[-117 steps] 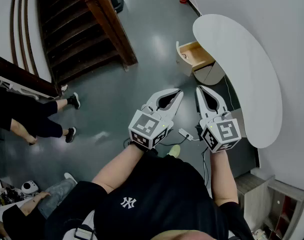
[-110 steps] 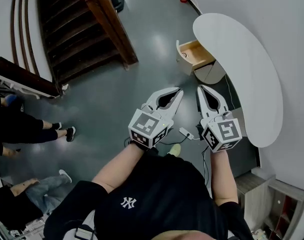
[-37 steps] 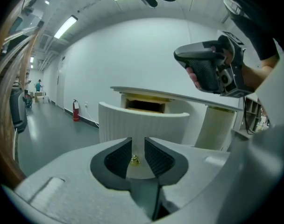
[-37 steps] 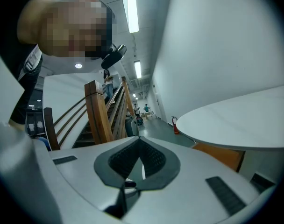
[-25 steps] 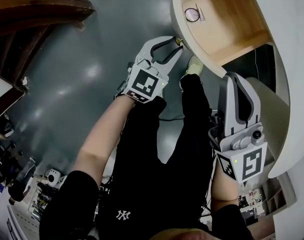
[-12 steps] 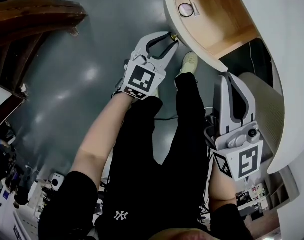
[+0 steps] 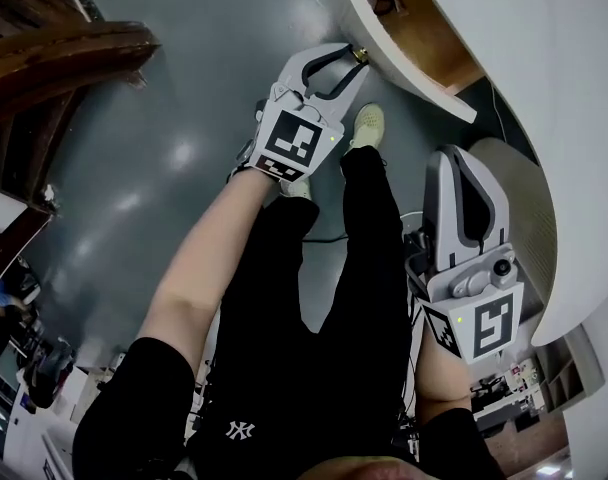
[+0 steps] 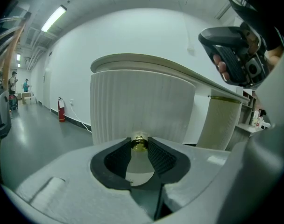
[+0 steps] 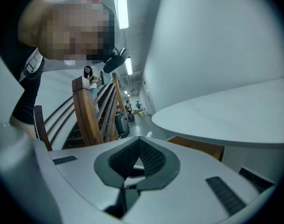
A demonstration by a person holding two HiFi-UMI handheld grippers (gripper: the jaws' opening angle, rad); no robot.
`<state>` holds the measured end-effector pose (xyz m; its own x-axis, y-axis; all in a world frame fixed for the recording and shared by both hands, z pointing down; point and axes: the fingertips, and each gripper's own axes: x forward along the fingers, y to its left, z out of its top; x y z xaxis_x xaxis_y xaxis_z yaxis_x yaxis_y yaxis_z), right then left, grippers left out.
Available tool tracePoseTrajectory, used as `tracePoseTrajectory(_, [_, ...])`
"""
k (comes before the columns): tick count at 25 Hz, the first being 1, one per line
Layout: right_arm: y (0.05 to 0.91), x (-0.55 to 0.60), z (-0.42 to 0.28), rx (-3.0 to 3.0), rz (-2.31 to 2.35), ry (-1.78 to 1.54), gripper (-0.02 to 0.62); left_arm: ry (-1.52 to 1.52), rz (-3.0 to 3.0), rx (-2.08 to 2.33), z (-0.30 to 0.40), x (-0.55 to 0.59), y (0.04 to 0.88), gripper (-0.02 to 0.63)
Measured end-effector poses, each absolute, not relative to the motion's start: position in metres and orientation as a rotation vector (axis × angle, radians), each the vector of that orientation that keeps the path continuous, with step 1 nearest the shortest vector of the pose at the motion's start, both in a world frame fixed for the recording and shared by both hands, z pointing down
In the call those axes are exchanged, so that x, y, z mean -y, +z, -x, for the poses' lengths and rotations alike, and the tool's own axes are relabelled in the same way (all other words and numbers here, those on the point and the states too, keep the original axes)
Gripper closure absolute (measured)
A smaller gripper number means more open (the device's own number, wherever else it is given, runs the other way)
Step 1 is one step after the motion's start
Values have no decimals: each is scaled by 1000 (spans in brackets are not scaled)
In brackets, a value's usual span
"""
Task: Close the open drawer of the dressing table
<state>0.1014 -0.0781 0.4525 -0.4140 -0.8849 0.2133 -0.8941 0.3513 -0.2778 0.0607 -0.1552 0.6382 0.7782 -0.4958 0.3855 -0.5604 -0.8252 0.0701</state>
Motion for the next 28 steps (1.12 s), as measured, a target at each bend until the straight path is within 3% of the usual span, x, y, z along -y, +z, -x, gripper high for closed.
tracePoseTrajectory(28, [484,107,-139,2541,-1679,565,580,306,-2863,781,-164,224,634,495])
